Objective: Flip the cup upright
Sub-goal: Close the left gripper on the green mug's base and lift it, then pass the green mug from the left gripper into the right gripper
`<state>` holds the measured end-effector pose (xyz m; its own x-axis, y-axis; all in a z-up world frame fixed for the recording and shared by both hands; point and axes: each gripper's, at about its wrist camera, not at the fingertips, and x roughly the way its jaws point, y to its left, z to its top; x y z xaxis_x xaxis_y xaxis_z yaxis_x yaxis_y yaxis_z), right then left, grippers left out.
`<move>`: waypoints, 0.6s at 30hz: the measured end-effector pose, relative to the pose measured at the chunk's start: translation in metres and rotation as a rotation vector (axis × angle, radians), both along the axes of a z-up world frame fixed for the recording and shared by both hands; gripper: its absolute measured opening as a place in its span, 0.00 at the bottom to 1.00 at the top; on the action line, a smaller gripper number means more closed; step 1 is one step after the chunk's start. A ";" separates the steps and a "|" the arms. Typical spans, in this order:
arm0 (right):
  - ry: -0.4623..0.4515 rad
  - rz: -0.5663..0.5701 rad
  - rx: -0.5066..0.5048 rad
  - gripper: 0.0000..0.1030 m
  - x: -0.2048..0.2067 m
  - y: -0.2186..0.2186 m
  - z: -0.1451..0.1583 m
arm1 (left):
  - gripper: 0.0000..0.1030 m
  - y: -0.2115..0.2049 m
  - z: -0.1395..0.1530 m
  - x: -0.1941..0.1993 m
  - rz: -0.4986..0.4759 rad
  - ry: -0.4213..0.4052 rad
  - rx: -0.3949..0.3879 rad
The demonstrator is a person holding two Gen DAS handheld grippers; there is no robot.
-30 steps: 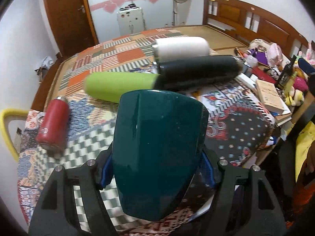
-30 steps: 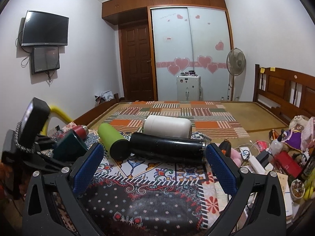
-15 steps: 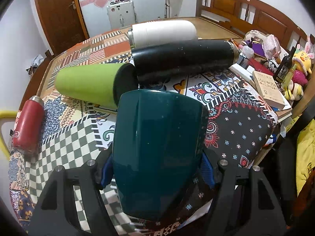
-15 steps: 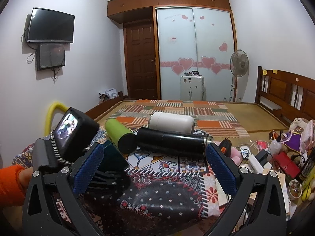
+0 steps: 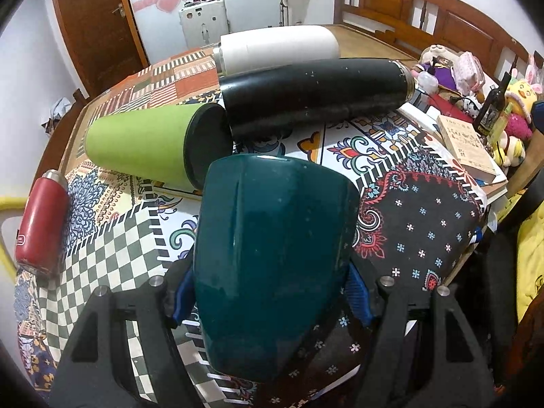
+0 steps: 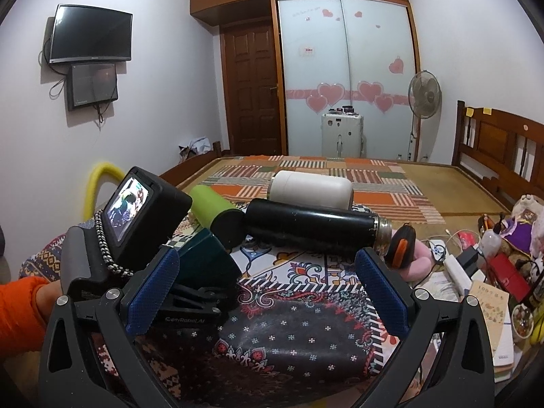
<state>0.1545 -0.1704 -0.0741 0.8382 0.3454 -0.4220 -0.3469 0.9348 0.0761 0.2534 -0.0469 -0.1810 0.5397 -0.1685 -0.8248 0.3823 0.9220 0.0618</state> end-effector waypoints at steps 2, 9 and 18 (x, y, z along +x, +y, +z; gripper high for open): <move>0.004 -0.002 -0.001 1.00 0.000 -0.001 0.000 | 0.77 -0.001 0.001 -0.002 0.002 -0.003 0.012; -0.012 -0.016 -0.008 1.00 -0.004 -0.002 0.009 | 0.82 0.011 0.022 -0.029 -0.002 -0.088 -0.005; -0.025 -0.015 -0.039 1.00 -0.006 0.011 0.015 | 0.94 0.075 0.057 -0.067 0.139 -0.238 -0.036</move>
<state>0.1489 -0.1599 -0.0593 0.8535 0.3162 -0.4143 -0.3340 0.9421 0.0309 0.1864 0.0279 -0.1240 0.7375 -0.1056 -0.6670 0.2301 0.9679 0.1012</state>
